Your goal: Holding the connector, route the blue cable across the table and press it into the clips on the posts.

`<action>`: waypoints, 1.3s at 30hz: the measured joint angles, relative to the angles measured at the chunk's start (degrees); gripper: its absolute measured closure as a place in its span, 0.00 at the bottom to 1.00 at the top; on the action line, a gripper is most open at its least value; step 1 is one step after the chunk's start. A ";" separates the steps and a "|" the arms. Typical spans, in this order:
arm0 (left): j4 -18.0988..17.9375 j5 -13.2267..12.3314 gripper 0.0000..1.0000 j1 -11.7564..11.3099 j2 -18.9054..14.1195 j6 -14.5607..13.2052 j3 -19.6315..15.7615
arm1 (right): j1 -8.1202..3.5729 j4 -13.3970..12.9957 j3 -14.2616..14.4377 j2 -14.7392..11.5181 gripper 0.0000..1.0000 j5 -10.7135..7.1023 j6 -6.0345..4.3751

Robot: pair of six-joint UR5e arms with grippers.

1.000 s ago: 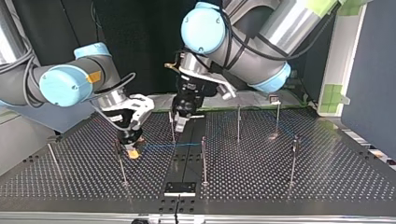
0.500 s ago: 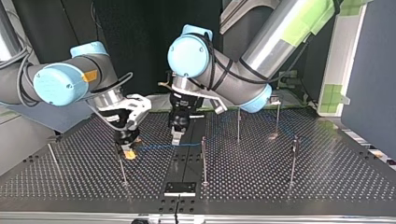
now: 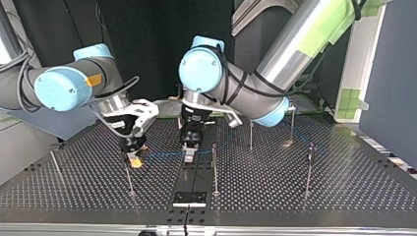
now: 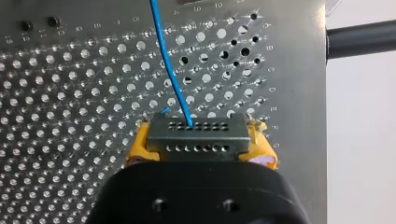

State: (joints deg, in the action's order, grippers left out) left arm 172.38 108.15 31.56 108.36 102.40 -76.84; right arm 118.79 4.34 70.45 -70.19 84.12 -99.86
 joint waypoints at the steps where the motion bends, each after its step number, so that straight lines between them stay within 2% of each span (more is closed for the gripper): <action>1: 0.23 0.05 0.00 0.03 0.34 0.02 0.33 | 0.00 -0.01 0.00 0.00 1.00 0.00 0.00; 12: 2.41 1.52 0.00 0.20 5.45 0.28 6.95 | 0.00 -0.04 0.00 0.01 1.00 -0.08 0.00; 19: 3.18 2.44 0.00 0.77 6.50 0.20 8.25 | 0.00 -0.05 0.00 0.01 1.00 -0.16 0.00; 20: 3.26 2.93 0.03 0.81 6.52 0.19 8.28 | 0.00 -0.05 0.00 0.01 1.00 -0.16 0.00; 21: 3.31 3.26 0.11 0.84 6.54 0.17 8.28 | 0.00 -0.05 0.00 0.01 1.00 -0.17 0.00; 22: 3.34 3.56 0.11 0.86 6.54 0.15 8.29 | 0.00 -0.05 0.00 0.01 1.00 -0.17 0.00; 23: 3.37 3.89 0.24 0.87 6.54 0.12 8.29 | 0.00 -0.05 0.00 0.01 1.00 -0.17 0.00; 24: 3.38 4.15 0.33 0.87 6.54 0.11 8.29 | 0.00 -0.05 0.00 0.01 1.00 -0.17 0.00; 25: 3.39 4.44 0.33 0.88 6.55 0.08 8.29 | 0.00 -0.04 0.00 0.01 1.00 -0.17 0.00; 26: 3.40 4.90 0.45 0.88 6.55 0.02 8.30 | 0.00 -0.05 0.00 0.00 1.00 -0.18 0.00; 27: 3.41 5.25 0.54 0.89 6.55 -0.07 8.30 | 0.00 -0.05 0.00 0.00 1.00 -0.19 0.00; 28: 3.43 5.58 0.54 0.90 6.55 -0.17 8.31 | 0.00 -0.05 0.00 0.00 1.00 -0.21 0.00; 30: 3.46 6.19 0.74 0.94 6.56 -0.37 8.31 | 0.00 -0.04 0.00 0.00 1.00 -0.23 -0.01; 31: 3.47 6.37 0.74 0.96 6.55 -0.42 8.31 | 0.00 -0.04 0.00 0.00 1.00 -0.25 -0.01; 32: 3.51 6.67 0.86 0.96 6.55 -0.47 8.31 | 0.00 -0.05 0.00 0.00 1.00 -0.25 -0.01; 33: 3.54 6.95 0.93 0.97 6.56 -0.49 8.31 | 0.00 -0.05 0.00 0.00 1.00 -0.26 -0.01; 34: 3.57 7.31 0.93 0.97 6.56 -0.51 8.30 | 0.00 -0.05 0.00 0.00 1.00 -0.26 -0.03; 35: 3.60 7.88 1.00 0.97 6.56 -0.52 8.27 | 0.00 -0.04 0.00 0.01 1.00 -0.28 -0.04; 39: 3.82 9.58 1.00 1.00 6.56 -0.54 8.21 | 0.08 -0.05 0.00 0.03 1.00 -0.59 -0.14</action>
State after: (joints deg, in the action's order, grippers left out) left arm 176.20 117.74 32.56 114.92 101.86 -68.63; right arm 118.87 4.30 70.45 -70.16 83.53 -100.00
